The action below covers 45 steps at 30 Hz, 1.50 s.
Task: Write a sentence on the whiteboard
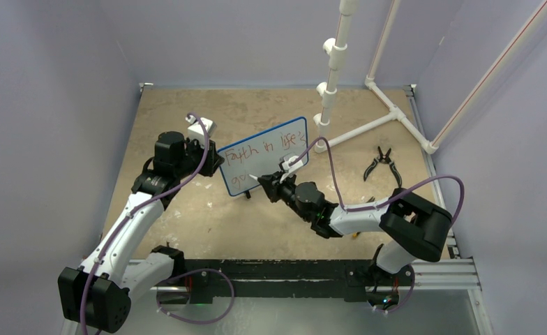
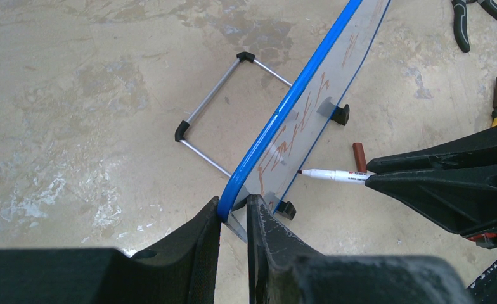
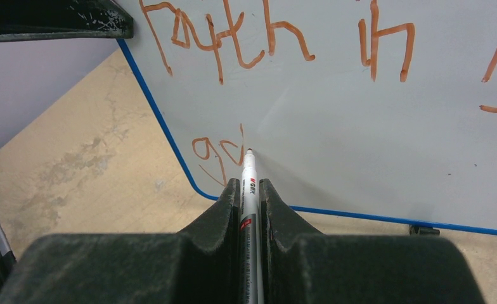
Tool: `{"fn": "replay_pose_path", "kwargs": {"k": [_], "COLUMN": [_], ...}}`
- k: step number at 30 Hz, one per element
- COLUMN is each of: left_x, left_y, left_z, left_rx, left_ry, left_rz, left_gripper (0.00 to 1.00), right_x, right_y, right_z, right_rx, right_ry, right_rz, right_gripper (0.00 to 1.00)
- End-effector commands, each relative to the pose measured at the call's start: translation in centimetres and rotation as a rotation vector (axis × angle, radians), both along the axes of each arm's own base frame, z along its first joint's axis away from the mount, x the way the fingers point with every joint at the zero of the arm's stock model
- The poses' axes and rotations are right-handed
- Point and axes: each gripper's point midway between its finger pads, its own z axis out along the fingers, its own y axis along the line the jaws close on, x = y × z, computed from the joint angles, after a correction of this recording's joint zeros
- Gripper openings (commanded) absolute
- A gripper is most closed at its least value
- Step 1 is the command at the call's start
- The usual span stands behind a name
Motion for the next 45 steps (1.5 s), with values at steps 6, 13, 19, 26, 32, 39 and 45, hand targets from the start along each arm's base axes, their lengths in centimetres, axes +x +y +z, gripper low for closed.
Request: {"fn": "replay_pose_path", "kwargs": {"k": [6,13,19,26,32,39,45], "left_x": [-0.1,-0.1,-0.1,-0.1,-0.1,-0.1,-0.1], "left_y": [-0.4,-0.5,-0.4,-0.5,-0.5,-0.4,-0.5], "left_z": [0.1,0.1,0.2,0.2,0.2,0.1,0.1], "left_rx": [-0.017,-0.017,-0.018,-0.019,-0.019,-0.018,-0.018], "left_ry": [-0.009,-0.01,-0.011,-0.01,-0.012,-0.009,-0.009], "left_rz": [-0.019,-0.021,-0.022,-0.024,-0.023,-0.022,-0.022], "left_gripper": [0.19,0.19,0.19,0.19,0.19,0.19,0.19], "right_x": [1.4,2.0,2.0,1.6,1.3,1.7,2.4], "right_y": [0.0,0.9,1.3,0.5,-0.5,-0.6,0.0], "right_z": [2.1,2.8,2.4,-0.3,-1.8,-0.9,1.2], "right_rx": [0.062,0.062,0.032,-0.012,-0.037,-0.021,0.014], "right_ry": [-0.039,-0.064,-0.084,-0.013,0.032,0.026,-0.017], "right_rz": [-0.04,-0.022,-0.002,-0.02,-0.048,-0.065,-0.073], "right_gripper": [0.0,0.0,0.0,0.0,0.0,0.0,0.0]}}
